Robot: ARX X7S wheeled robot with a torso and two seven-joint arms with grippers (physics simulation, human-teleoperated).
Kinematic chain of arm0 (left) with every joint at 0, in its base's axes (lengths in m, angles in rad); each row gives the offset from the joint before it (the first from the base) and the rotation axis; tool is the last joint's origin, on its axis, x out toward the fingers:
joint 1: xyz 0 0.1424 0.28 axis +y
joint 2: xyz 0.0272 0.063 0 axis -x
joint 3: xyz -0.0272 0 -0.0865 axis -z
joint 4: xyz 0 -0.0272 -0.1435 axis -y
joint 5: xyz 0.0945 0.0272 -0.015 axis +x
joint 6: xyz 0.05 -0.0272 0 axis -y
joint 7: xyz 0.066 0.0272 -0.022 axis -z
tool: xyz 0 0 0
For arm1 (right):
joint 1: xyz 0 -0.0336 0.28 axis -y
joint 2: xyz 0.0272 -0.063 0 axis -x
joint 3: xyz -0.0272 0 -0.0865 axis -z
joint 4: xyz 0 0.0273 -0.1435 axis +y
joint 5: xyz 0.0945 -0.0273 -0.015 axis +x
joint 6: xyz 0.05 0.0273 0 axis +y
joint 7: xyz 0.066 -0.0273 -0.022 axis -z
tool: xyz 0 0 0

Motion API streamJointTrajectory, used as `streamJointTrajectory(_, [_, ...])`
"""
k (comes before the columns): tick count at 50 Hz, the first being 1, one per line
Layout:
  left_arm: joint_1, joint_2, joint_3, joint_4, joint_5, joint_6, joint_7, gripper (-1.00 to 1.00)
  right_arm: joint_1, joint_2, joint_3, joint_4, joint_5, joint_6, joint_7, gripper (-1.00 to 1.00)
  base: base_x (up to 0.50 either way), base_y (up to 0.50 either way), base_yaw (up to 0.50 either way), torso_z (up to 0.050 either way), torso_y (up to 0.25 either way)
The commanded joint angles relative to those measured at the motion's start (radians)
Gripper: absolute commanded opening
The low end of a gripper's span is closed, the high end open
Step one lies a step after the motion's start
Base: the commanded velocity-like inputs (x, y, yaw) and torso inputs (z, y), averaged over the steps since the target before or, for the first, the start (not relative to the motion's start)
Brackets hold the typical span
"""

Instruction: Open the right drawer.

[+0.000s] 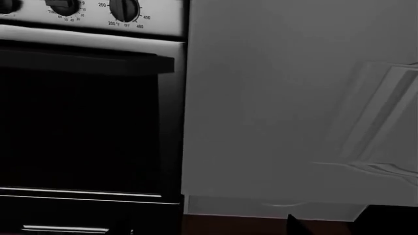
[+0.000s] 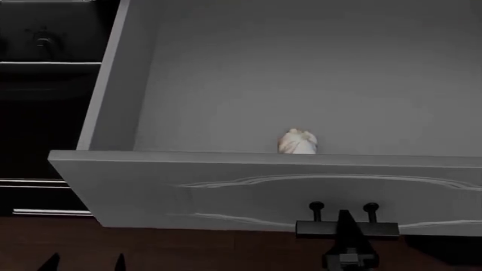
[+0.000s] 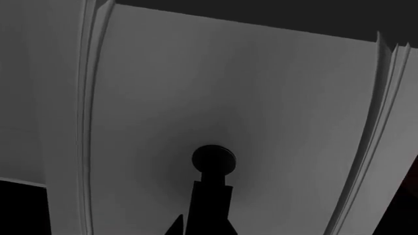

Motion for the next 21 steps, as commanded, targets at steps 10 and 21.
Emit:
streamJointTrajectory(10, [-0.001, -0.003, 0.005, -0.001, -0.004, 0.002, -0.004, 1.00, -0.006, -0.005, -0.020, -0.019, -0.072, 0.007, 0.022, -1.00, -0.19, 0.00, 0.00, 0.000, 0.001])
streamJointTrajectory(21, [-0.004, -0.004, 0.009, -0.007, 0.000, 0.005, -0.007, 1.00, -0.010, 0.002, -0.018, -0.036, -0.078, 0.015, 0.013, -1.00, -0.19, 0.00, 0.00, 0.001, 0.000])
